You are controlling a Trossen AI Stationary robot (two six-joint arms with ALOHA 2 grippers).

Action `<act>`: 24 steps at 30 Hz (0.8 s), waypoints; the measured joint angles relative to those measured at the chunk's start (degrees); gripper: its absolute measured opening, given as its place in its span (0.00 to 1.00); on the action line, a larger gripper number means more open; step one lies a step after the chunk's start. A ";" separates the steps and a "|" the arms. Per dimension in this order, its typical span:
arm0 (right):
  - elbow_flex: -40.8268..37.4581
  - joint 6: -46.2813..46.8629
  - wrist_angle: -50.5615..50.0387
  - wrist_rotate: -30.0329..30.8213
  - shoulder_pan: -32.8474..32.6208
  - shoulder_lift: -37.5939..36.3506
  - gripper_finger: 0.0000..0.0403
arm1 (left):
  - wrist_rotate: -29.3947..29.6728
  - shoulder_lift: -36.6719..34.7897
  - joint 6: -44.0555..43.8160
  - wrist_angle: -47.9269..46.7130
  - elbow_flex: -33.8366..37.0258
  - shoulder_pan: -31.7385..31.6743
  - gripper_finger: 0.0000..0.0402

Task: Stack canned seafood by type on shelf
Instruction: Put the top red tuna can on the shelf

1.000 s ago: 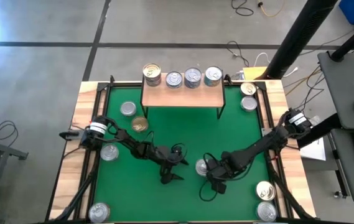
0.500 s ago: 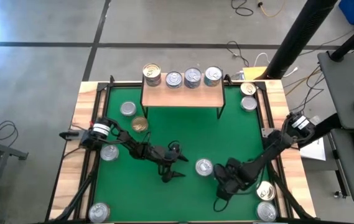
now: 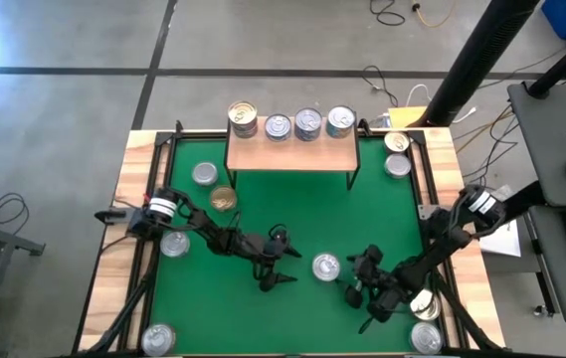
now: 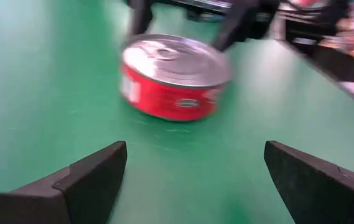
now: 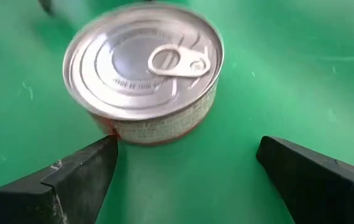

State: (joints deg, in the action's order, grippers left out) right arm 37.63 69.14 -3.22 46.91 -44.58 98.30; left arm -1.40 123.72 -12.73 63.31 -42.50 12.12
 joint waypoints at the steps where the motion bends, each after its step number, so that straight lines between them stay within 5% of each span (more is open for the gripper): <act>1: -0.96 -1.01 2.20 0.83 0.00 0.09 0.97 | 2.65 0.00 0.11 -0.29 -0.02 0.04 0.91; 5: -2.67 -5.74 6.93 2.75 0.06 0.23 0.97 | 13.94 0.11 1.09 -1.73 0.07 -0.98 0.91; 24: -2.69 -14.12 11.86 1.63 1.58 0.28 0.99 | 12.99 0.04 -0.14 -1.59 0.02 -2.62 0.91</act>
State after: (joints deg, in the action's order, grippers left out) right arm 34.94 55.02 8.64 48.53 -42.99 98.59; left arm 11.60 123.76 -12.87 61.72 -42.48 9.50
